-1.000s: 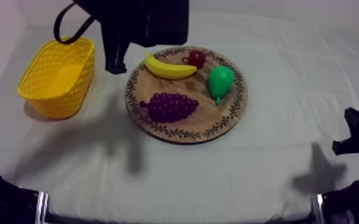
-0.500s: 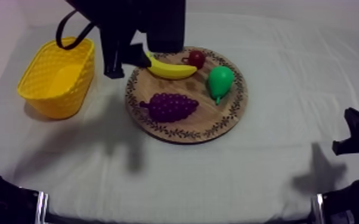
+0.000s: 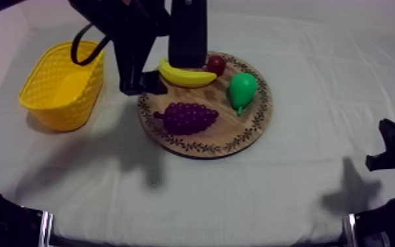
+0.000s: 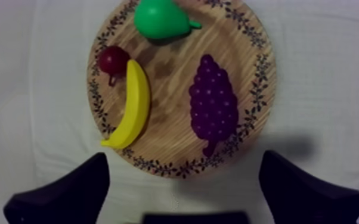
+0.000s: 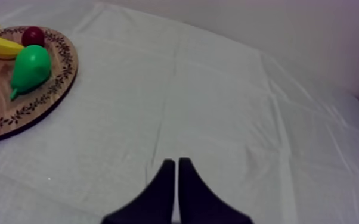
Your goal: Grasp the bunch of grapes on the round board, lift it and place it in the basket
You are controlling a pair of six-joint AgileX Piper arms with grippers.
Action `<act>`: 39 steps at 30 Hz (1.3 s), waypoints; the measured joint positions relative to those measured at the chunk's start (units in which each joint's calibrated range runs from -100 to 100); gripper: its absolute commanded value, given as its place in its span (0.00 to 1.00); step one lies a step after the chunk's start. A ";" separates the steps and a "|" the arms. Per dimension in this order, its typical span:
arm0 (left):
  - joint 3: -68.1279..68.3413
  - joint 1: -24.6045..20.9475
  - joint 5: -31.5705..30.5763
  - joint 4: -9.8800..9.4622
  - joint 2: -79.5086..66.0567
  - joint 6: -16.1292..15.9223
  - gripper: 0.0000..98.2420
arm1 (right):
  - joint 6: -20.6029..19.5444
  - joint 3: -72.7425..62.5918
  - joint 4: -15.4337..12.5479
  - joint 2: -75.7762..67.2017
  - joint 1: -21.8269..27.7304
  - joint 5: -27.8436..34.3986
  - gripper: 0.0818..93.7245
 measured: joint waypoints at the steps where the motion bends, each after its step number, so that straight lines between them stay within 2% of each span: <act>1: 0.48 0.00 -0.33 0.00 0.32 0.11 0.98 | 0.00 0.00 0.00 0.00 0.00 0.00 0.00; 21: 7.78 1.20 -14.70 1.02 15.35 1.17 0.98 | 0.13 0.00 0.00 0.00 0.00 -0.02 0.00; 27: 5.54 1.31 -15.92 1.90 20.53 1.29 0.98 | 0.10 0.00 0.00 0.00 0.00 -0.02 0.00; 39: 0.85 1.13 -17.11 1.90 27.61 2.21 0.97 | 0.04 0.00 0.00 0.00 0.00 -0.02 0.00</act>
